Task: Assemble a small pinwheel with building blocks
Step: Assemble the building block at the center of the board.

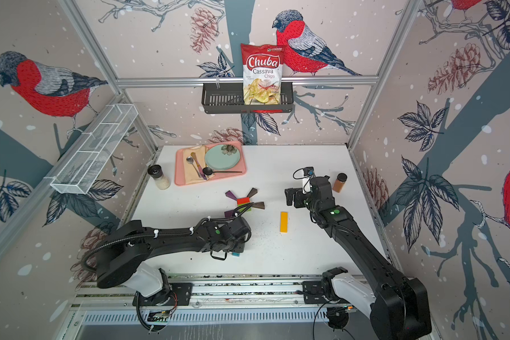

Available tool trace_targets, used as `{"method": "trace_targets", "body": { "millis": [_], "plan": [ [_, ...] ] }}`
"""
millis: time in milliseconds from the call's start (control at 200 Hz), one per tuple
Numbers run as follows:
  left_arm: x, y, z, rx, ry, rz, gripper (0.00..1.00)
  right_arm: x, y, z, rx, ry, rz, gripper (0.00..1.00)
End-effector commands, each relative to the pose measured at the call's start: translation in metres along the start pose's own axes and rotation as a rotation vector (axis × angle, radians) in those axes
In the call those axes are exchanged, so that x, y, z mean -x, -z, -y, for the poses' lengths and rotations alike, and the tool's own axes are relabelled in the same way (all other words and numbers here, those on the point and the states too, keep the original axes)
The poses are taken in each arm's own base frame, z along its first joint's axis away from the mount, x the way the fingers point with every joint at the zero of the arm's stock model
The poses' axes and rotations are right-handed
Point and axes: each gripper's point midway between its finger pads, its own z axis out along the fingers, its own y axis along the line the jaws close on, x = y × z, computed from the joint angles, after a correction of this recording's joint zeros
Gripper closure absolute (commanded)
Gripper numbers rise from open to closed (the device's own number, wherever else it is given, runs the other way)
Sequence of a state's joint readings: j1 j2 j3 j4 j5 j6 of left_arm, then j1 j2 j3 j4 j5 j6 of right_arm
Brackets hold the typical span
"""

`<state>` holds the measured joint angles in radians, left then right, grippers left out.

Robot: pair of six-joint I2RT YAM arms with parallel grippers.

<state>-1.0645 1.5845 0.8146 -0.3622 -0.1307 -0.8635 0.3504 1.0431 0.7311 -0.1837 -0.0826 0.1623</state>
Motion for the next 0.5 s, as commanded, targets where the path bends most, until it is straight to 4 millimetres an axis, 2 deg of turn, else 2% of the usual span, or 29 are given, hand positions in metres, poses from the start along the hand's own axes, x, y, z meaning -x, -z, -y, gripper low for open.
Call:
{"method": "trace_targets", "body": {
  "millis": [0,210,265,310,495],
  "plan": [
    [0.000,-0.002,-0.001,0.033,-0.003,-0.018,0.68,0.007,0.002,-0.004,0.027,-0.017,0.027,0.01],
    [0.014,-0.009,-0.001,0.124,0.037,-0.006,0.71,0.009,0.006,-0.005,0.044,-0.029,0.035,0.01],
    [0.016,-0.011,-0.009,0.193,0.064,-0.004,0.72,0.010,0.007,-0.004,0.043,-0.034,0.040,0.00],
    [0.029,-0.009,-0.003,0.208,0.076,0.015,0.72,0.011,0.008,-0.005,0.047,-0.038,0.044,0.01],
    [0.043,-0.016,0.001,0.202,0.146,0.003,0.72,0.013,0.014,0.007,-0.001,-0.065,0.060,0.00]
  ]
}}
